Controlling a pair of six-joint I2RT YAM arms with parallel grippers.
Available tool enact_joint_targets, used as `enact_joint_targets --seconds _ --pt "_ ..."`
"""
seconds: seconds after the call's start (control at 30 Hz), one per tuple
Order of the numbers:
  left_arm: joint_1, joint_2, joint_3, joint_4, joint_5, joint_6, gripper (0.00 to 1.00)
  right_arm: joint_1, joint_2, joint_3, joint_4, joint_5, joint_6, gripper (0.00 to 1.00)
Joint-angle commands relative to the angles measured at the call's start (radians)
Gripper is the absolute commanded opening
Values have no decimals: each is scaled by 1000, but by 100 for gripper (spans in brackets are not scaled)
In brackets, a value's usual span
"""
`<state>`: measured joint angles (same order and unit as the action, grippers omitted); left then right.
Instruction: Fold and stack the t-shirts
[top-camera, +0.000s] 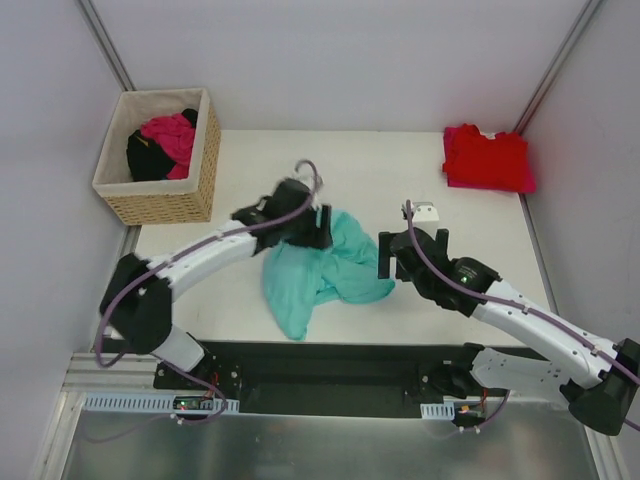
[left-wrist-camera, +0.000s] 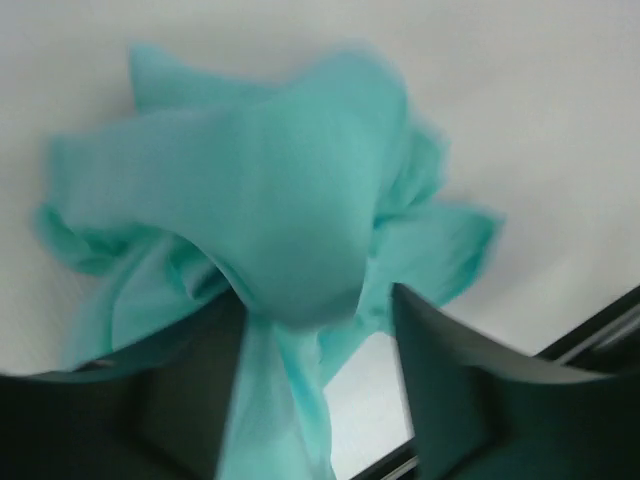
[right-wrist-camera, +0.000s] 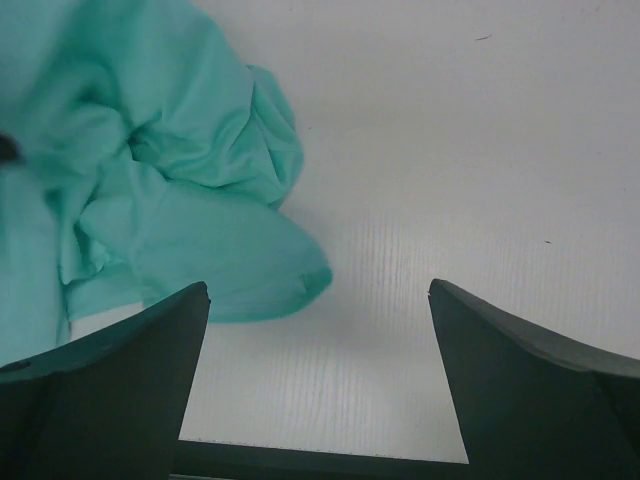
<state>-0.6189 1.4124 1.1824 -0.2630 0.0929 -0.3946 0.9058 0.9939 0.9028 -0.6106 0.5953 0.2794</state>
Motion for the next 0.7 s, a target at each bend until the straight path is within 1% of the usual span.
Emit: enact_joint_targets --seconds 0.0,0.07,0.1,0.17,0.27,0.3,0.37,0.4,0.47,0.5,0.6,0.63,0.67 --pt "-171 192 -89 122 -22 -113 80 5 -20 8 -38 69 3 96" --pt "-218 210 -54 122 -30 -112 84 4 -18 10 -41 75 -3 96" --pt "-228 203 -38 120 -35 -95 99 5 -15 7 -40 83 -3 96" --pt "-232 174 0 120 -35 -84 99 5 -15 2 -32 86 -5 96" --pt "-232 94 60 70 -86 -53 99 5 -5 -2 -23 81 -8 96" --pt "-232 59 78 18 -88 -37 99 5 0 -7 -18 78 -8 96" --pt "-231 19 120 -48 -140 -35 99 4 14 -15 -12 78 -6 96" --pt "-231 -25 129 -106 -163 -35 99 5 18 -22 -9 77 -6 96" --pt "-231 -73 128 -156 -197 -47 99 4 35 -27 2 72 -6 96" --pt "-231 -123 123 -183 -221 -65 99 5 41 -28 5 67 -6 96" --pt "-232 -226 62 -252 -236 -125 99 5 68 -28 24 46 -11 96" --pt "-231 -249 19 -283 -239 -144 99 5 83 -27 28 43 -9 96" --pt "-232 -294 -7 -295 -243 -189 99 5 92 -27 32 37 -11 96"
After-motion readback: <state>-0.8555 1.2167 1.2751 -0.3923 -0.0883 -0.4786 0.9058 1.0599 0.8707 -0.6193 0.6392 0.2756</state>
